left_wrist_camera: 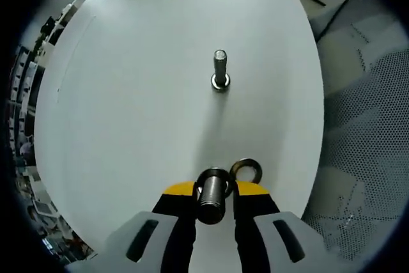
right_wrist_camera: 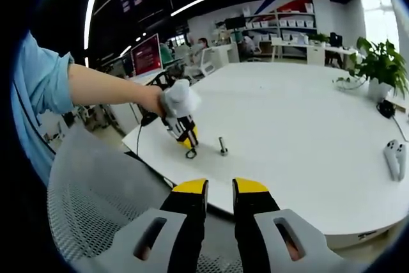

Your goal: Place the washer onto the threaded stud by aligning its center hole with the stud, sliding it down to the base, and recovering from edge contact or off-axis alignment until the washer reaches the visible bottom stop.

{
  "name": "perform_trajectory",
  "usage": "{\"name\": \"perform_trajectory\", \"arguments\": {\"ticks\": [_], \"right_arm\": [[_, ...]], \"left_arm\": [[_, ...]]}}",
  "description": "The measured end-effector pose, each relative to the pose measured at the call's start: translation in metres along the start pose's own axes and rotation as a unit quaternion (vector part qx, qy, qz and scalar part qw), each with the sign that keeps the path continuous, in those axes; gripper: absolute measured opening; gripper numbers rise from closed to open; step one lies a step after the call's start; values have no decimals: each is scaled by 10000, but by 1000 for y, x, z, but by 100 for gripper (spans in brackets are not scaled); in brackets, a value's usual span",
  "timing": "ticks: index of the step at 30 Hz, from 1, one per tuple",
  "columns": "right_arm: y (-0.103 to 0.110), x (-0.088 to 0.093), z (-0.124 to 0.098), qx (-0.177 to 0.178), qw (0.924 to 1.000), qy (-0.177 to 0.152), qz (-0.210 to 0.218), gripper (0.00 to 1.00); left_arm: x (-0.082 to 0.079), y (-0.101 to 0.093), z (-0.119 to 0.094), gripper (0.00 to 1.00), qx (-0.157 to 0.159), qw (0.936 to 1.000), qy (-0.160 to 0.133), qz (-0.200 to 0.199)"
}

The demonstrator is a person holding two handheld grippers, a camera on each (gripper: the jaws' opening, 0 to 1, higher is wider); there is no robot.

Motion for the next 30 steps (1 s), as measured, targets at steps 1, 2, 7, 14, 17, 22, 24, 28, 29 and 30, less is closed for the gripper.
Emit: {"name": "perform_trajectory", "arguments": {"ticks": [1,2,7,14,17,22,24,28,29,30], "right_arm": [[0,0,0,-1,10000,1,-1,18],[0,0,0,-4,10000,4,-3,18],[0,0,0,-24,10000,-1,-23,18],[1,0,0,-57,10000,37,-35,18],[1,0,1,-77,9999,59,-45,18],[1,0,1,-99,9999,90,-54,18],[1,0,1,-111,9999,104,-65,18],[2,0,1,-121,9998,124,-63,18],[2,0,1,-118,9998,128,-54,18],[2,0,1,-119,9998,126,-41,18]], "left_arm": [[1,0,1,21,26,10000,-19,-24],[4,1,2,23,69,9999,40,-99],[13,3,-6,35,-92,9996,-160,-232],[27,4,-35,36,-303,9974,-476,-444],[34,4,-49,31,-501,9958,-552,-529],[49,-3,-73,35,-627,9897,-887,-937],[57,-8,-78,33,-668,9892,-881,-963],[70,-18,-81,32,-710,9903,-774,-911],[74,-22,-82,32,-670,9903,-746,-959],[77,-25,-82,32,-656,9903,-742,-970]]}}
Point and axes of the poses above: the point that each gripper's makers call its tool centre point, and the gripper's own axes: z roughly forward along the fingers, y roughly to its left, x roughly out of its underside, the point moved 10 cm from there along -z, roughly backward along the fingers, and after that the axes turned 6 degrees about -x, right-handed, at the moved point
